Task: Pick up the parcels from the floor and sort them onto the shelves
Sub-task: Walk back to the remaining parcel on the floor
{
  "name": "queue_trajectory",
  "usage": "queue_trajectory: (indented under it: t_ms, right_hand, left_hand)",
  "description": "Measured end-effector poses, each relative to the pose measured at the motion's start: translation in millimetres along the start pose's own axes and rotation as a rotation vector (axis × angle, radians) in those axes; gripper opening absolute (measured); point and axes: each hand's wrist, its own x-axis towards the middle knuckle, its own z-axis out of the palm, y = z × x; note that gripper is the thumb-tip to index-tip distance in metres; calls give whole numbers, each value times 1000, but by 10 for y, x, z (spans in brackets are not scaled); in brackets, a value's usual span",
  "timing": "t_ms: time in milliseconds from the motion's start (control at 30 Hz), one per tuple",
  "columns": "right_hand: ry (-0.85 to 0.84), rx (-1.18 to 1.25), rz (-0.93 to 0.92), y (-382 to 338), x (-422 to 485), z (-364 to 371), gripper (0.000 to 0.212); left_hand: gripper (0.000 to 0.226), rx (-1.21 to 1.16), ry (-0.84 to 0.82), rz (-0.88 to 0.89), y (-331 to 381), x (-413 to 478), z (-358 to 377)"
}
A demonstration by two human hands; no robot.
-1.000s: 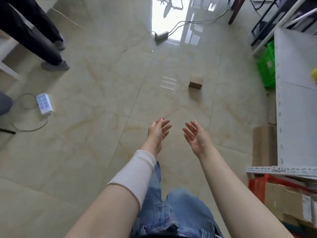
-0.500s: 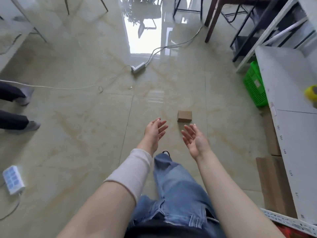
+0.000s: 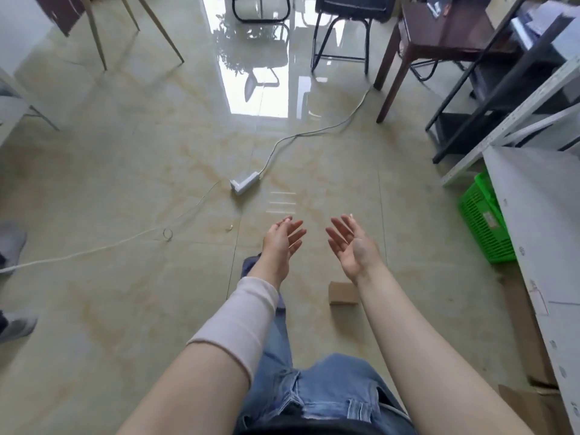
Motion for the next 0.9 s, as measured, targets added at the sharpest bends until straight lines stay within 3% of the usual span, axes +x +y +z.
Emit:
queue_trajectory:
  t_ms: [233,400,900]
  right_hand:
    - [169,112,14,-822,1207,888,18]
    - [284,236,-5,-1414,1831,1123,17]
    - [603,585,-255,-3426,3231,274,15]
  left_hand:
    - [40,112,-72,-78,1273,1428,477]
    - [40,207,-158,-143,1821,2207,1181]
    - [38,598,-597,-258,2076,3473,4195]
